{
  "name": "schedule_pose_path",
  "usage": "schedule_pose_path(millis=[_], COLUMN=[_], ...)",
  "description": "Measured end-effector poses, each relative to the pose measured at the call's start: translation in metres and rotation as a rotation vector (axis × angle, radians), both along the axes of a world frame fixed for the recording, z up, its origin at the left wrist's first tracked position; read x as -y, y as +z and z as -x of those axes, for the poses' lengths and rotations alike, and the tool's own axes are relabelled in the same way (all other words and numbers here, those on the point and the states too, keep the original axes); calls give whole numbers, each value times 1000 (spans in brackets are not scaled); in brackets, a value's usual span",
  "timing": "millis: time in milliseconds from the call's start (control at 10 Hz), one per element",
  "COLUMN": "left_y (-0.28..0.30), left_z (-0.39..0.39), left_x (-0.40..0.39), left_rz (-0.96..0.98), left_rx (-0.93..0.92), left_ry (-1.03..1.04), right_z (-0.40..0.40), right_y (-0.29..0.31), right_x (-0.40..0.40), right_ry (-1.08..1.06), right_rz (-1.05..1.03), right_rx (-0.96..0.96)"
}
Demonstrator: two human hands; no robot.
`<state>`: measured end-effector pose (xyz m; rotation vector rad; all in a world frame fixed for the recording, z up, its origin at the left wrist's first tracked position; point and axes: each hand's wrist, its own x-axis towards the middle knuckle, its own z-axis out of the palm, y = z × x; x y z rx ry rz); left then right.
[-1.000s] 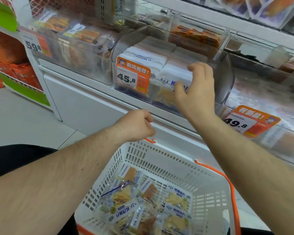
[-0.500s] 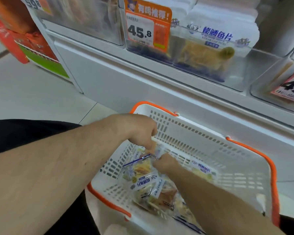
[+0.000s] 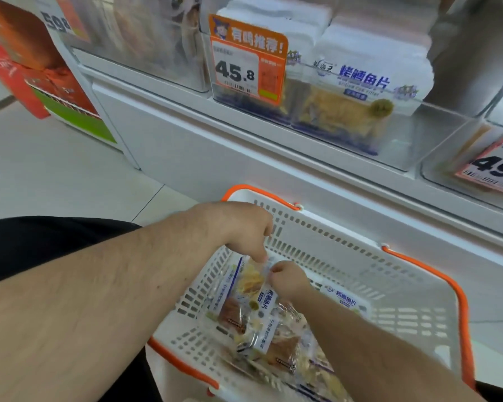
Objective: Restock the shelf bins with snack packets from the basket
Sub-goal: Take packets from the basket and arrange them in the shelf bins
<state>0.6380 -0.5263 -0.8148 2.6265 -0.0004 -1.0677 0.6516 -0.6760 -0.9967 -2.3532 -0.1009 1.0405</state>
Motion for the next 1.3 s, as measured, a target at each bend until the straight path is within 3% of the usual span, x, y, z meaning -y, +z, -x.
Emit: schedule_pose_path(millis=[300,500,600,700,800,900,1000,1100,1300], left_y=[27,65,107,148,164,156,140,133,140], left_z=[-7,-21,-36,-50,-66,-85,-107,-124,-140], left_x=[10,20,5,-18,-37,-49,-49,-48,-48], left_rz=[47,121,197,363,672,916,902,812,680], left_rx=[307,379,475,655,830,1018,1165,1269,1348], left_ry=[55,56,96,277,550,836,1053,1128,1047], right_z=[-43,-43,-58,-94,-131,-160,-200,-261,-283], right_y=[170,270,311,350,376,381,376,352,329], right_x=[15,24,30,25,11,2,-10,-8,-13], right_ry=[359,314,-10,-350,-536,-557,-670,-722,-789], right_rz=[-85,-133,-299,-455,-510,-563,-586,-672,-613], right_rx=[386,529,765,800,644,539,499,388,383])
